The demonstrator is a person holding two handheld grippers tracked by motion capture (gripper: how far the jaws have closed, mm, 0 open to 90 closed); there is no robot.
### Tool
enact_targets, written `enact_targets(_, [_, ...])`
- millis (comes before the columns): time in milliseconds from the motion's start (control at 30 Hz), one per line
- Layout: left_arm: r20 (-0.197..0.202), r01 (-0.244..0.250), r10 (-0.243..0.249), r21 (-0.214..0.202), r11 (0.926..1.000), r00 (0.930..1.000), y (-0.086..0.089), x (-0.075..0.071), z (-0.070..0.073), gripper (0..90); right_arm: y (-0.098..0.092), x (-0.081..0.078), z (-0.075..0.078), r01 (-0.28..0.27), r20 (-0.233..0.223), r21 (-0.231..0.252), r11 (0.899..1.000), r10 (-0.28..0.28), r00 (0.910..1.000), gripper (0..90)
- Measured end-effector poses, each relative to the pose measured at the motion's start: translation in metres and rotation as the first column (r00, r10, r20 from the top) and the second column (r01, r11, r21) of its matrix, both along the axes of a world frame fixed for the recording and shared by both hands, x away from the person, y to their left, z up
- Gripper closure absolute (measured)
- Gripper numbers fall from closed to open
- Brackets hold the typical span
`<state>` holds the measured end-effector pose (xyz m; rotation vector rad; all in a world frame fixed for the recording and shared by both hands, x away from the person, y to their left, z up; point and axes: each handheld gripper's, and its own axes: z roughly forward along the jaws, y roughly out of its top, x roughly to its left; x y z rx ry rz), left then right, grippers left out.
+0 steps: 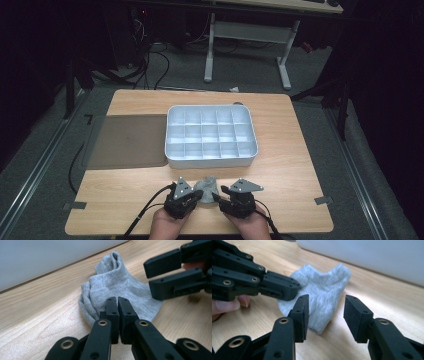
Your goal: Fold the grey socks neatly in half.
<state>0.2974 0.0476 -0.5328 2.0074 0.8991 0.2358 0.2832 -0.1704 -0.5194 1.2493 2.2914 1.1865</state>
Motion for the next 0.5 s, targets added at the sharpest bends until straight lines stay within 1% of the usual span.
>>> enact_targets(167, [-0.001,0.000,0.000,-0.001,1.0000,1.0000,0.000,0.000,0.000,87.4,0.004,0.002,-0.005,0.011,-0.025,0.002,1.000,-0.011,0.9996,55.1])
enact_targets(267, [-0.008,0.005,-0.005,-0.004,1.0000,1.0000,0.001,0.000,0.000,86.9,0.007,0.005,-0.009,0.016,-0.050,-0.012,1.000,-0.017,0.9986,55.6])
enact_targets(300, [-0.012,0.007,-0.007,-0.008,0.9999,0.9999,0.002,0.001,0.000,86.9,0.007,0.006,-0.010,0.014,-0.058,-0.008,1.000,-0.015,0.9982,56.1])
enact_targets(367, [-0.009,0.017,-0.017,-0.002,0.9998,0.9998,0.004,0.001,0.000,87.0,0.007,0.006,-0.011,0.024,-0.074,0.008,1.000,-0.023,0.9970,57.4])
enact_targets(400, [-0.007,0.017,-0.017,-0.003,0.9998,0.9998,0.004,0.001,0.000,87.0,0.007,0.006,-0.012,0.023,-0.073,0.015,1.000,-0.022,0.9971,58.2])
enact_targets(500, [-0.001,0.020,-0.020,0.004,0.9998,0.9998,0.004,0.001,0.000,87.1,0.008,0.004,-0.012,0.017,-0.071,0.015,1.000,-0.016,0.9974,62.2])
